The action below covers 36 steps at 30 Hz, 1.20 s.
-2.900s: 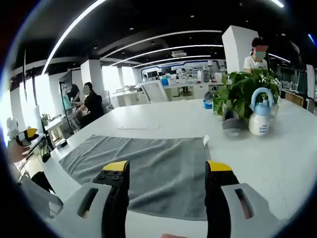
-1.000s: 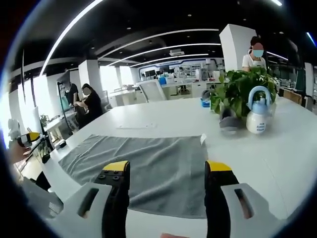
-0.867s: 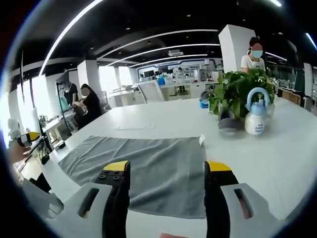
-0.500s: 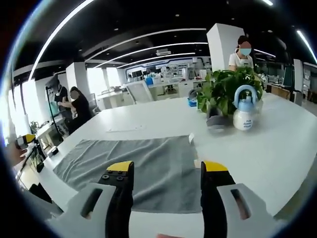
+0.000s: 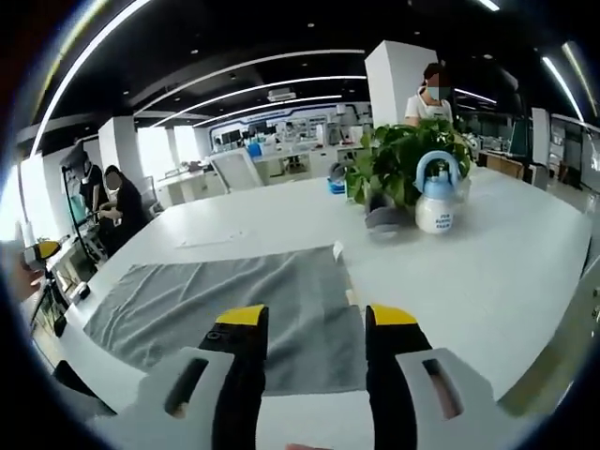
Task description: Fold the towel on the table until its edges align and the towel forms a compact rectangular stack.
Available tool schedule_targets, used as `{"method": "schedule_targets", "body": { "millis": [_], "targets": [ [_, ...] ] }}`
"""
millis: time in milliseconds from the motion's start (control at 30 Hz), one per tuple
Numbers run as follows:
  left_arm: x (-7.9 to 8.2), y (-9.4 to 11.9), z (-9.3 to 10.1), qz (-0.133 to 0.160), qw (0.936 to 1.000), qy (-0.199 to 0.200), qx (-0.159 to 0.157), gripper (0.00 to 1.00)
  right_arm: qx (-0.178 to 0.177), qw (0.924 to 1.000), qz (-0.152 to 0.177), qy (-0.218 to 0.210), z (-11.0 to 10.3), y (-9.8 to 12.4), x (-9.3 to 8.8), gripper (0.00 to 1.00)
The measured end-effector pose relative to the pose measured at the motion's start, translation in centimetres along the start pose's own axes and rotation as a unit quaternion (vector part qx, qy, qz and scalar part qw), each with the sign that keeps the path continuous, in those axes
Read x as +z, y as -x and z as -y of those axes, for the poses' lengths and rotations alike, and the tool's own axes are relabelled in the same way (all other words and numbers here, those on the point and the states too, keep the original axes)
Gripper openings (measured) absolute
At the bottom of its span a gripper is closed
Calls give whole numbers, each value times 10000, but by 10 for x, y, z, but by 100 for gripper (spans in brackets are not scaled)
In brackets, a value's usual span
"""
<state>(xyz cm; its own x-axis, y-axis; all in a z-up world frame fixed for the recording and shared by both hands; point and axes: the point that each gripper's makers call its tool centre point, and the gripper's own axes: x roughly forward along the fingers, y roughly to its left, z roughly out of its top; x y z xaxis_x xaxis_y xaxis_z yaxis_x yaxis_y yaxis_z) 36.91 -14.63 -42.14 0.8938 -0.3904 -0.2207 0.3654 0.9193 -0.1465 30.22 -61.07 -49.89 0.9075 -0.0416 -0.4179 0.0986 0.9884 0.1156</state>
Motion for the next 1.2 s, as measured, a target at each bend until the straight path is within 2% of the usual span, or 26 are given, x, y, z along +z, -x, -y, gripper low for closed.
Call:
{"method": "schedule_targets", "body": {
  "millis": [267,467,600,700,867,1033,1200],
  "targets": [
    [8,-39,22,-93,9997,-71,-226,68,-170,9993,-245,-238,21,-11,-19,33],
    [10,-68,39,-197,9989,-215,-370,67,-209,9976,-526,-410,34,-19,-42,28],
    [14,-82,51,-212,9982,-290,-485,67,-234,9965,-641,-491,39,-22,-53,22],
    [15,-94,61,-263,9974,-313,-594,67,-229,9953,-791,-511,39,-27,-63,22],
    [21,-107,75,-249,9963,-440,-702,67,-255,9939,-956,-477,47,-39,-71,18],
    [26,-124,94,-235,9949,-476,-863,66,-199,9909,-1241,-480,51,-49,-83,15],
    [31,-143,116,-258,9918,-647,-1068,65,-384,9850,-1537,-689,60,-58,-99,12]
  ]
}}
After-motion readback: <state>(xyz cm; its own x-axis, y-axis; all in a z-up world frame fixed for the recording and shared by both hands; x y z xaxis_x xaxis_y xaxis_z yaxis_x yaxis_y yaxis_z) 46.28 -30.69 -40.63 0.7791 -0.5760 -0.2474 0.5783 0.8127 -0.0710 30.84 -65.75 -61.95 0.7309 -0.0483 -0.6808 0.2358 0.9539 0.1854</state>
